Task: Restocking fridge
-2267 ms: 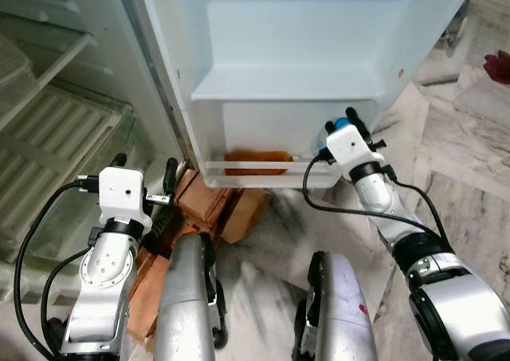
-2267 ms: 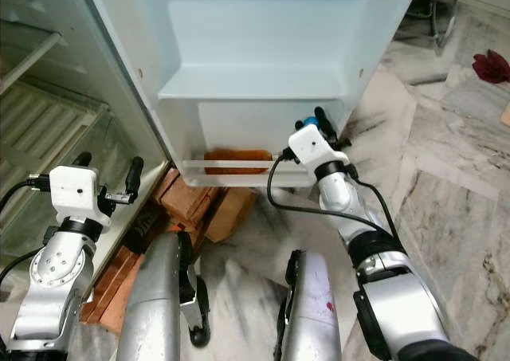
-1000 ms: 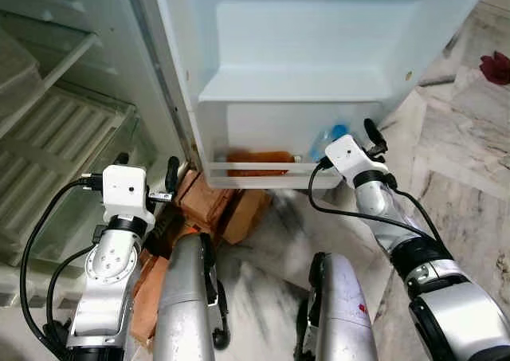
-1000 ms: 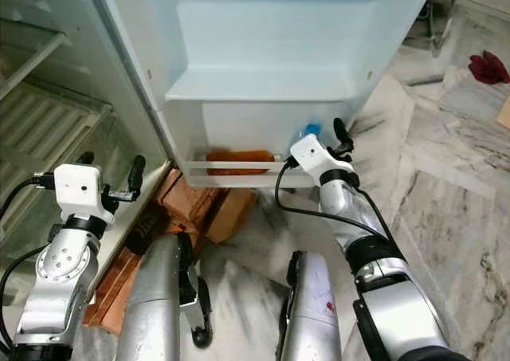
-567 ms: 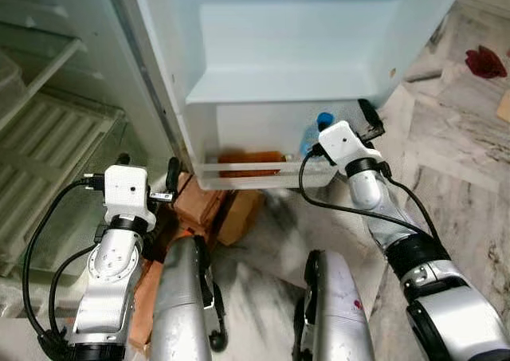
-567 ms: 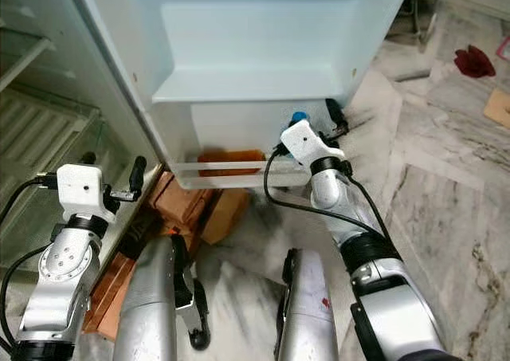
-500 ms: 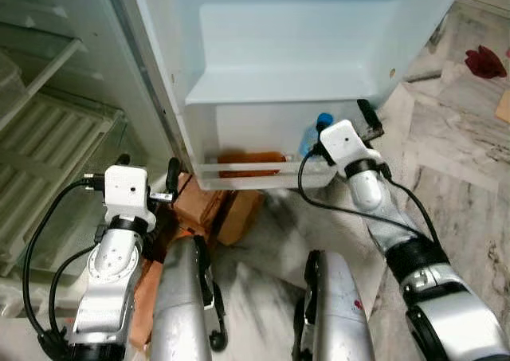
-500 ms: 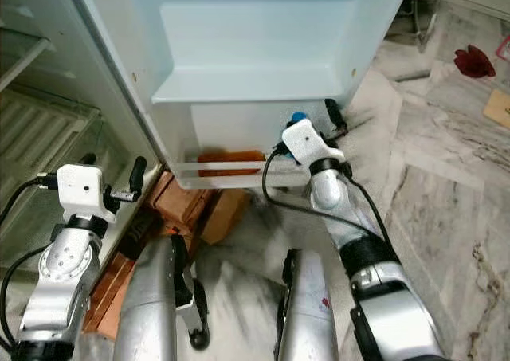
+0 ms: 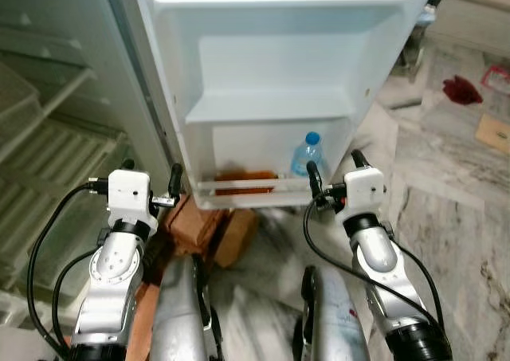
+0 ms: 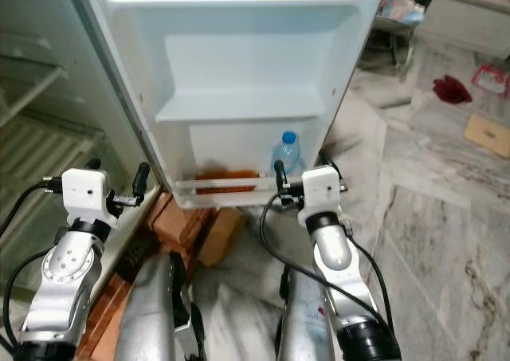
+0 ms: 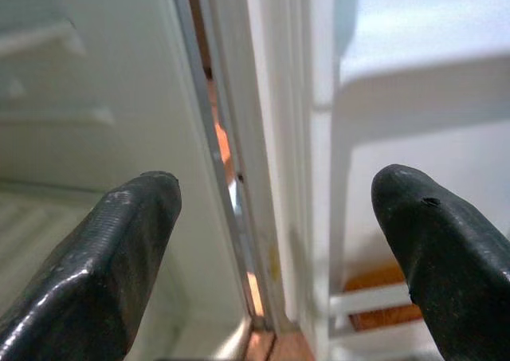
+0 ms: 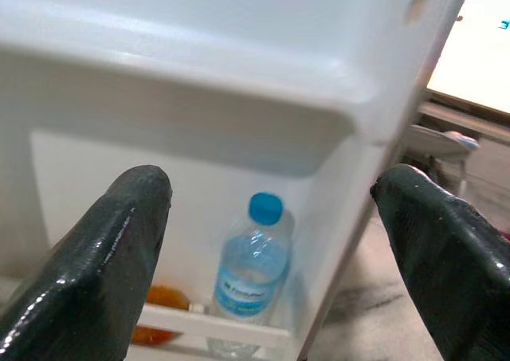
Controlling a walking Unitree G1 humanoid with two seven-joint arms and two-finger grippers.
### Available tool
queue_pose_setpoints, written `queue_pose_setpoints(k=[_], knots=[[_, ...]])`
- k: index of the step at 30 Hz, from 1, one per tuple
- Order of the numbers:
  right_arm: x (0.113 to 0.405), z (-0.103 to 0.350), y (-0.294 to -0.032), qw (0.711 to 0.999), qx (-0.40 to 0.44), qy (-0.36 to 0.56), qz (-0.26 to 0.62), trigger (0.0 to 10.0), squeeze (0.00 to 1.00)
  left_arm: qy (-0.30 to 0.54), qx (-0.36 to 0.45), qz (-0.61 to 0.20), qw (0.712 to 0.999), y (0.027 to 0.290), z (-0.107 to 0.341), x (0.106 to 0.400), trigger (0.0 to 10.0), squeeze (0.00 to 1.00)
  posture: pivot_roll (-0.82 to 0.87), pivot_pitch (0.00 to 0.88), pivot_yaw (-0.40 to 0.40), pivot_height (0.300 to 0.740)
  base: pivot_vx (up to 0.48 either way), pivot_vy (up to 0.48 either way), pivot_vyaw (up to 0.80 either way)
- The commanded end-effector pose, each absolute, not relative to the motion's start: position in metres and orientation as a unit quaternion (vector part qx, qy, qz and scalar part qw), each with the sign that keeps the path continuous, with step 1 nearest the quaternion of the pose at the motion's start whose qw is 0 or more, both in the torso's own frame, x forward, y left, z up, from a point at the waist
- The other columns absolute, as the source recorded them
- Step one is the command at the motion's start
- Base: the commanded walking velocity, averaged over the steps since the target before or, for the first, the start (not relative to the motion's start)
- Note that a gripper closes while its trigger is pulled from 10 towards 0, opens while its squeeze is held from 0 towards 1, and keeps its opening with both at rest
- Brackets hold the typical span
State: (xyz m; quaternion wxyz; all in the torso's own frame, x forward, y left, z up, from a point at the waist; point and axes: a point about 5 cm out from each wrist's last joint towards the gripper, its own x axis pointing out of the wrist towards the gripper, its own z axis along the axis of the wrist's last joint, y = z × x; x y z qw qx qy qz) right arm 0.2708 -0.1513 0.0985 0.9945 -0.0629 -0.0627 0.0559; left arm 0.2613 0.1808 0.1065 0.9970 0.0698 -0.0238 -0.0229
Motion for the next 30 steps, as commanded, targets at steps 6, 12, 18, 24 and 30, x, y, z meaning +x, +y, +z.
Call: queue_pose_setpoints(k=[6, 12, 18, 24, 30], knots=[[0.269, 0.116, -0.15, 0.995, -0.025, -0.081, 0.047, 10.0, 0.0, -0.031, 0.076, -0.032, 0.996, 0.177, 0.106, 0.271, 10.0, 0.0, 0.03, 0.0, -0.003, 0.609, 0.0, 0.0, 0.0], [0.268, 0.117, -0.15, 0.996, -0.014, -0.072, 0.049, 10.0, 0.0, -0.025, 0.074, -0.027, 0.997, 0.177, 0.1, 0.268, 10.0, 0.0, 0.01, 0.0, 0.001, 0.649, 0.0, 0.0, 0.0], [0.275, 0.121, -0.15, 0.996, -0.009, -0.076, 0.042, 10.0, 0.0, -0.033, 0.071, -0.035, 0.996, 0.169, 0.103, 0.273, 10.0, 0.0, 0.02, 0.0, 0.002, 0.689, 0.0, 0.0, 0.0], [0.279, 0.122, -0.149, 0.996, -0.005, -0.075, 0.043, 10.0, 0.0, -0.039, 0.076, -0.035, 0.996, 0.169, 0.105, 0.279, 10.0, 0.0, 0.01, 0.0, 0.006, 0.734, 0.0, 0.0, 0.0], [0.279, 0.121, -0.155, 0.997, -0.003, -0.071, 0.032, 10.0, 0.0, -0.042, 0.081, -0.031, 0.995, 0.171, 0.106, 0.283, 10.0, 0.0, 0.01, 0.0, 0.01, 0.74, 0.0, 0.0, 0.0]])
